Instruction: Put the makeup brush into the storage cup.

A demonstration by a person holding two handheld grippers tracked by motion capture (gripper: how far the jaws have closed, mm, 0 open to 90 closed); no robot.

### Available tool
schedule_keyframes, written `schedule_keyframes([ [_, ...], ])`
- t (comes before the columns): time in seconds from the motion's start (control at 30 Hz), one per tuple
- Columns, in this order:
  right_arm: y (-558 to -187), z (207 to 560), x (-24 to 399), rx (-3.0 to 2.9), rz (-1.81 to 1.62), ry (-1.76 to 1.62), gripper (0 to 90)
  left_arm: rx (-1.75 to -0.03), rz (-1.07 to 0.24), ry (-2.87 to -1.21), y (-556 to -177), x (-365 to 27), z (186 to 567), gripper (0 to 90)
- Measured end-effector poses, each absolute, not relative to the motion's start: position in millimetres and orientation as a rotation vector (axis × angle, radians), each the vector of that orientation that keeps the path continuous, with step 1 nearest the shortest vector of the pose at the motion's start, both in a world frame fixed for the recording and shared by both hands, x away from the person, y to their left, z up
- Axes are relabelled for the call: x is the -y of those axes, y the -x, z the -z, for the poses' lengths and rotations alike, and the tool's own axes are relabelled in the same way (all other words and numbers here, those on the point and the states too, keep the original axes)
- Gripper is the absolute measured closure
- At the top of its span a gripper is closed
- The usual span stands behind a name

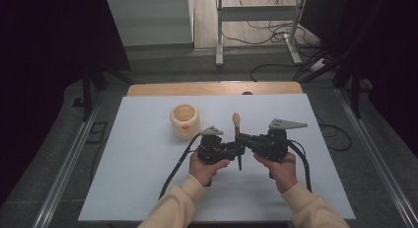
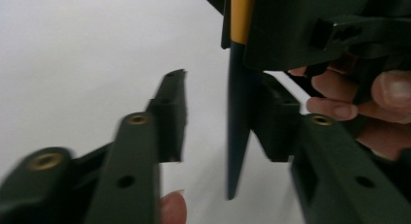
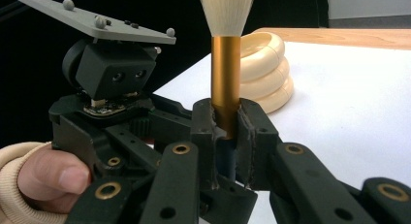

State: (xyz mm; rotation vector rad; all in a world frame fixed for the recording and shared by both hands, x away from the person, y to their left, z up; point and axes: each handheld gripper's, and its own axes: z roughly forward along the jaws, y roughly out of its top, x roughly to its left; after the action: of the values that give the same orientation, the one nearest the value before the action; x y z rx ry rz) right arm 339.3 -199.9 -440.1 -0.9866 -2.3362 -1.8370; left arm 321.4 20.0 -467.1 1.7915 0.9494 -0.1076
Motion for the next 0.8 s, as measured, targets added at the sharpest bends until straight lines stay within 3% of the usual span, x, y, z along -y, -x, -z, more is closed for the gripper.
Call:
schedule_keyframes([
  [0.17, -339.7, 441.0, 199.5, 2.335, 1.827, 0.987, 78.4, -0.916, 0.129, -1.777, -321.5, -19.7, 467.5, 76.8],
  [0.4, -339.5, 440.7, 199.0, 2.329, 1.831, 0.972, 77.7, -0.883, 0.108, -1.793, -320.1, -22.1, 465.3, 78.7],
  [0.67, -338.3, 429.7, 199.8, 2.385, 1.814, 0.968, 50.8, -0.91, 0.078, -1.788, -320.9, -34.8, 459.6, 78.7],
  [0.8, -336.6, 425.1, 203.5, 2.353, 1.823, 0.946, 48.4, -0.922, 0.046, -1.8, -319.4, -39.3, 457.4, 78.7],
])
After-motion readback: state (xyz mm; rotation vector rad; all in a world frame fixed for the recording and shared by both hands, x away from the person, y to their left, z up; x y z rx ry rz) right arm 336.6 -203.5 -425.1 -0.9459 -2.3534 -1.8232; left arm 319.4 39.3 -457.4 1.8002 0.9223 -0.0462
